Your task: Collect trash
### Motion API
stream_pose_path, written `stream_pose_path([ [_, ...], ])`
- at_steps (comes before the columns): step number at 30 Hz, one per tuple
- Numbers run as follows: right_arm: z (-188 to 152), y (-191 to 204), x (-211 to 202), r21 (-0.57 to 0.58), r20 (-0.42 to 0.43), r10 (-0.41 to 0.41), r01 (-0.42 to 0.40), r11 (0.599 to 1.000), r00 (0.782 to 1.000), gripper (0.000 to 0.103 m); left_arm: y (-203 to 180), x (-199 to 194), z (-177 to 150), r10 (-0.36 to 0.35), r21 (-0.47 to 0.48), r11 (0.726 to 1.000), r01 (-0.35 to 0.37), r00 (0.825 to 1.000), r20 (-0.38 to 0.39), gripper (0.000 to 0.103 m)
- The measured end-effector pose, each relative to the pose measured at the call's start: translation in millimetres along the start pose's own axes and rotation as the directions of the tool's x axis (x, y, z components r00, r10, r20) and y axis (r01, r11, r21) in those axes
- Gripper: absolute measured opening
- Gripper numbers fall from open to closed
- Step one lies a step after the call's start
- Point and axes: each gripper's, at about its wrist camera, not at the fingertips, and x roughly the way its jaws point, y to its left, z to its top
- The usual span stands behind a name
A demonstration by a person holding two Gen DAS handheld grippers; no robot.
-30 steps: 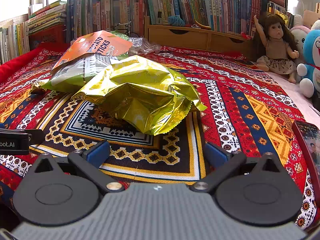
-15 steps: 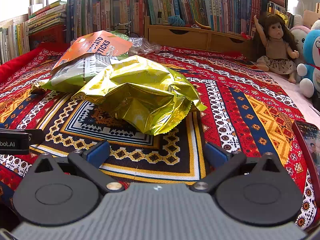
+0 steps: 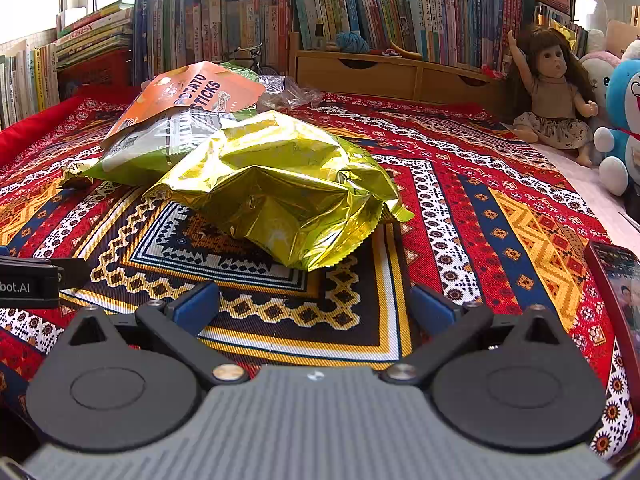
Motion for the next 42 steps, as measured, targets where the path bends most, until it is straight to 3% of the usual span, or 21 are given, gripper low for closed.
stream_pose_path([
  [38, 3, -2, -1, -0.008, 0.002, 0.015, -0.015, 1.000, 1.000, 0.103, 5, -2, 2, -0.029, 0.017, 0.999, 0.028, 0.999, 0.023, 0.102],
  [42, 5, -5, -13, -0.016, 0.073, 0.070, -0.069, 0.997, 0.995, 0.103, 7, -10, 11, -0.072, 0.009, 0.997, 0.071, 0.993, 0.091, 0.099],
])
